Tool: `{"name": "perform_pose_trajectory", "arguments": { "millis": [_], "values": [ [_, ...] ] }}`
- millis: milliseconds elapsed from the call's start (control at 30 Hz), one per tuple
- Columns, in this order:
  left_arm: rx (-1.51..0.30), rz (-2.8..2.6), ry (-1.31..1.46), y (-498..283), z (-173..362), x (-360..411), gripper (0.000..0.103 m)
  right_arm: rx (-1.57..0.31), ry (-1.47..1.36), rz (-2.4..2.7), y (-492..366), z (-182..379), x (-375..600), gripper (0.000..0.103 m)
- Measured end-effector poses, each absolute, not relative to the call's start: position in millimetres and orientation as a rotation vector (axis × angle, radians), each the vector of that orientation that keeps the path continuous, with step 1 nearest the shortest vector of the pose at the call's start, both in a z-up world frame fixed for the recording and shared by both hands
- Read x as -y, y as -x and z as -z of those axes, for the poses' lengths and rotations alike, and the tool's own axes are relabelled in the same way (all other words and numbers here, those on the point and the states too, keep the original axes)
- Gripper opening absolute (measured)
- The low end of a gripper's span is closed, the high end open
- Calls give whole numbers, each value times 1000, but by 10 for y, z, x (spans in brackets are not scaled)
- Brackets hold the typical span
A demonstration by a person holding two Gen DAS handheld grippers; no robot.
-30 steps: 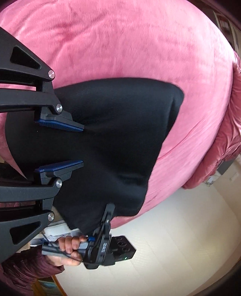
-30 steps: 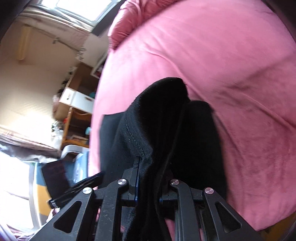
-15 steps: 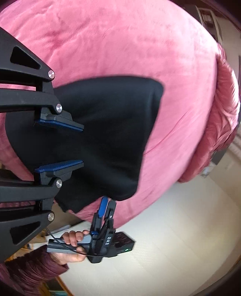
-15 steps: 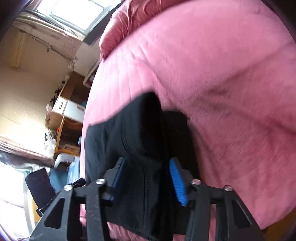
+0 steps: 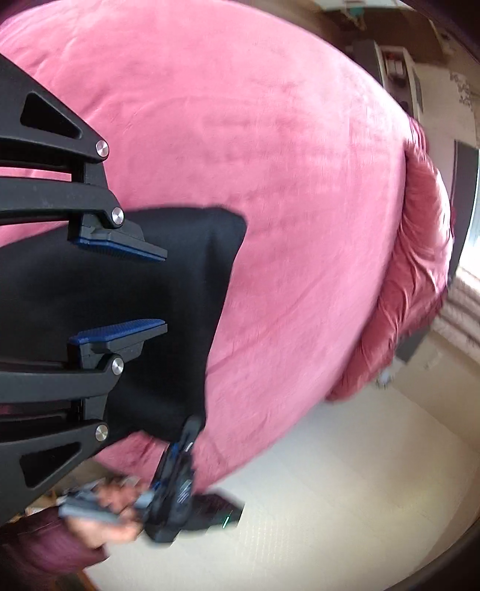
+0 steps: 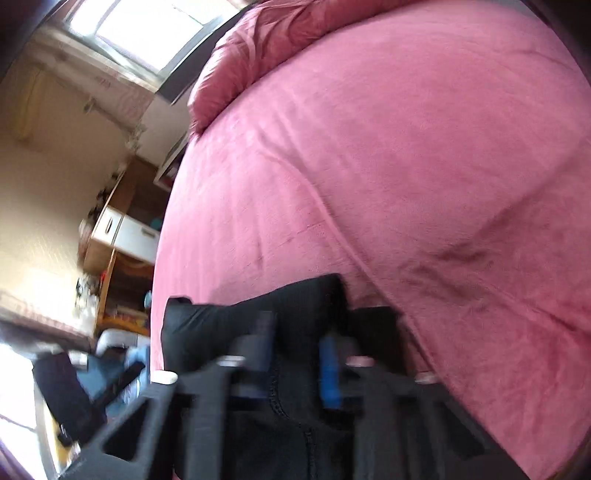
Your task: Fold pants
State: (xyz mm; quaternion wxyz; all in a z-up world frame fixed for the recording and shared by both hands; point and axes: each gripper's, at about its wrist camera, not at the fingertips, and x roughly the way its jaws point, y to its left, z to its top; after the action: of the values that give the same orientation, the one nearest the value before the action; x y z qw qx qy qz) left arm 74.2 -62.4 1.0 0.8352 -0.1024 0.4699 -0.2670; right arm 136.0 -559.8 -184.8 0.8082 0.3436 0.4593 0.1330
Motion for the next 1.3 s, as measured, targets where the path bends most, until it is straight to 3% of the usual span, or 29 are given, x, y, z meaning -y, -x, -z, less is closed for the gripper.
{"name": "perform_pose_trajectory", "arguments": {
  "millis": [233,400,667,900,1033,1267,1300],
  "values": [
    [-1059,586,124,-951,169,966,30,-914,-571,-283,-1126,1669,5511,7],
    [-1140,504,46,-1042,542,1190,31,-953,-537,-192,-1127,1870,5593,5],
    [-1096,519,52,-1023,403,1130,32,-932,-636,-260,-896,1741,5726,9],
    [-1032,484,122,-783,251,837,32,-1035,-613,-365,-141,1713,5670,9],
    [-1016,474,136,-597,218,676,32,-1086,-620,-342,161,1834,5638,23],
    [-1021,478,135,-359,266,578,32,-1084,-663,-303,96,1948,5560,23],
    [-1023,480,140,-331,277,569,32,-1089,-632,-291,73,1935,5519,17]
  ]
}}
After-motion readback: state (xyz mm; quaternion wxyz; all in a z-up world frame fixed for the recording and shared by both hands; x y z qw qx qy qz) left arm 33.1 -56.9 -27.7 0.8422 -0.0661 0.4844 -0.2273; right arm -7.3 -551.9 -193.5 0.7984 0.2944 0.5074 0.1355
